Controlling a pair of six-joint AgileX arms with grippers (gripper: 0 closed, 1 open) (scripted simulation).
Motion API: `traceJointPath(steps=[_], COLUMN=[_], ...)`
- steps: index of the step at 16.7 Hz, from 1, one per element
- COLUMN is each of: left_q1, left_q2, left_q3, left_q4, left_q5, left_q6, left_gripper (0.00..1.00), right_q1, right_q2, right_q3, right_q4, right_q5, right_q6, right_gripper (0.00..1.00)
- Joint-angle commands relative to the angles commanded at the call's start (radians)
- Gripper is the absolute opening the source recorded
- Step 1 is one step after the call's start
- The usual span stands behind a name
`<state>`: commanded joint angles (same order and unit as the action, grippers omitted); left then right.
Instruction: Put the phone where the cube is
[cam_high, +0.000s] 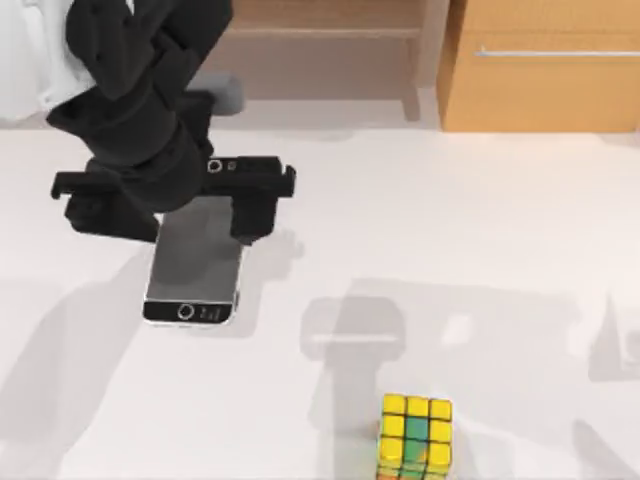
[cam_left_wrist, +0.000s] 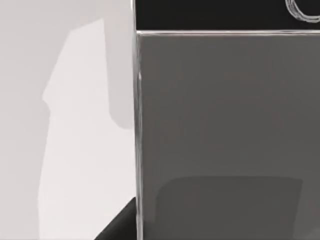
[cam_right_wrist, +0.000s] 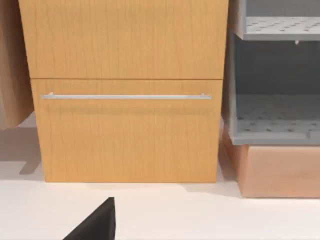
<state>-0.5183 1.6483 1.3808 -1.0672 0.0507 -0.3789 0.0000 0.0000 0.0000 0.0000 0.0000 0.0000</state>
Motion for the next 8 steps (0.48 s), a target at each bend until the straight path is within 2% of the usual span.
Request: traceJointPath(steps=[8], left_q1=[-0.257], left_q2=[-0.013], left_q3=[-0.220], left_q4=[0.017], left_q5=[-0.036], left_q6=[-0.338], left_gripper=[0.00], right_q1=[0.000], right_q2=[0.000], right_q3=[0.000], right_q4=[0.000], right_q5=[0.000], right_q6=[0.000], right_gripper=[1.00])
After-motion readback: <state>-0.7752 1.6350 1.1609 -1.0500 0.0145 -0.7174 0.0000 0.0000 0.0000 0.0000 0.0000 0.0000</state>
